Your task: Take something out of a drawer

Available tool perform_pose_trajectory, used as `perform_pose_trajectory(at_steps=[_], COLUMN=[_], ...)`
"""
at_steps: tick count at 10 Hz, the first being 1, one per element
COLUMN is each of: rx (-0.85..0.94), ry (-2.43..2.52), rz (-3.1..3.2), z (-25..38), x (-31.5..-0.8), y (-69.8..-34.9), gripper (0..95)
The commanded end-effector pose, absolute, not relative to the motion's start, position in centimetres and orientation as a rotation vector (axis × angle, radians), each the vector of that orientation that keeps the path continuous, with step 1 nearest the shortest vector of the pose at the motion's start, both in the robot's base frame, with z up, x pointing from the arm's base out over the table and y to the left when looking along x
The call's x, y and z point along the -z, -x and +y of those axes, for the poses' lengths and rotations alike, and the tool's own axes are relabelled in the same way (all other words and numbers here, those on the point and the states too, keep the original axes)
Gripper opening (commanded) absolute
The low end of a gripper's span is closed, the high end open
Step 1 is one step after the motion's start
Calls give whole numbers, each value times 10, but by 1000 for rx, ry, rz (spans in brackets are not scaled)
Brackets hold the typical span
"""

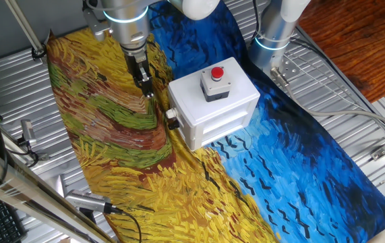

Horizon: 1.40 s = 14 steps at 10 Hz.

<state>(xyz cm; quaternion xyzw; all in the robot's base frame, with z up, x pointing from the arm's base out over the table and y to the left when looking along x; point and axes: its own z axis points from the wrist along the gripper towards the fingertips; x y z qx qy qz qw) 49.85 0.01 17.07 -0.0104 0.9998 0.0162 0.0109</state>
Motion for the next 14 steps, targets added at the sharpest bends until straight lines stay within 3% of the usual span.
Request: perform_pose_trajectory(at_steps=[1, 14], rx=[-48, -53], ry=[24, 133], rz=[3123, 3127], z=[0, 0], x=[-170, -170], y=[-500, -500], gripper=[0, 0])
